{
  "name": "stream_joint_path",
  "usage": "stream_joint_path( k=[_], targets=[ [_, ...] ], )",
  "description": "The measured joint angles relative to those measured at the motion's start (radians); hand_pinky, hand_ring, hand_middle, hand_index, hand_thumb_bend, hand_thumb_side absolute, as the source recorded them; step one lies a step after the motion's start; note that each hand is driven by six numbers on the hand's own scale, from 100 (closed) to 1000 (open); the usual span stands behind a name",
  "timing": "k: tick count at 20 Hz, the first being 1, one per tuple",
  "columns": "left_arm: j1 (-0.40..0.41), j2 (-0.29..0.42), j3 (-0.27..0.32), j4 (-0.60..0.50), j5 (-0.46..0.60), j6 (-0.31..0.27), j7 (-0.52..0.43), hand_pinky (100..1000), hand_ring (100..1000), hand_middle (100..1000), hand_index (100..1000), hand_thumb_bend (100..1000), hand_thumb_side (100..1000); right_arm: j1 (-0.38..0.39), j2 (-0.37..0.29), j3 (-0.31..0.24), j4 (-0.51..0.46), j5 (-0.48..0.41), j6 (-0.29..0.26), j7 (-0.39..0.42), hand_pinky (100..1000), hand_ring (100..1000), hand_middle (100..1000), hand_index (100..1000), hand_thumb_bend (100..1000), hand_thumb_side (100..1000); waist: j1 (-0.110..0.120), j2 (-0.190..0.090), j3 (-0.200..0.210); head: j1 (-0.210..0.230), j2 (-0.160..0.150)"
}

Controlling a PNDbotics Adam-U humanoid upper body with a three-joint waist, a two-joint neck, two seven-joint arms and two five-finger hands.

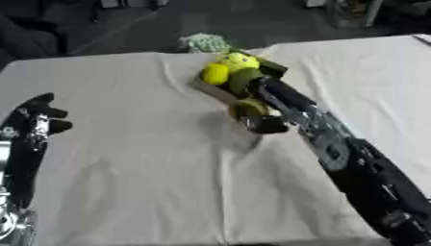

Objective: Pick up objects on the table and place them in the box.

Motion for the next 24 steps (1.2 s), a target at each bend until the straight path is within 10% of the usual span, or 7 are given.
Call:
stream_joint_path(
  k=[12, 16, 24],
  targets=[
    [-0.045, -0.008, -0.046, 0.005, 0.016, -0.015, -0.067, 739, 598, 589, 831, 100, 782, -0.114, -0.051, -0.226, 0.224, 0.059, 0.199, -0.354, 472, 484, 617, 608, 100, 419, -0.024, 0.037, 0.148, -0.136, 0.0],
    [-0.046, -0.008, -0.05, 0.005, 0.016, -0.014, -0.075, 740, 599, 589, 831, 100, 784, -0.125, -0.056, -0.271, 0.297, 0.09, 0.3, -0.511, 578, 594, 732, 706, 100, 253, -0.03, 0.042, 0.161, -0.161, 0.0],
    [-0.048, -0.008, -0.051, 0.005, 0.016, -0.014, -0.086, 741, 601, 591, 833, 100, 788, -0.118, -0.06, -0.281, 0.426, 0.127, 0.319, -0.38, 713, 813, 930, 868, 100, 202, -0.041, 0.042, 0.158, -0.171, 0.0]
  ],
)
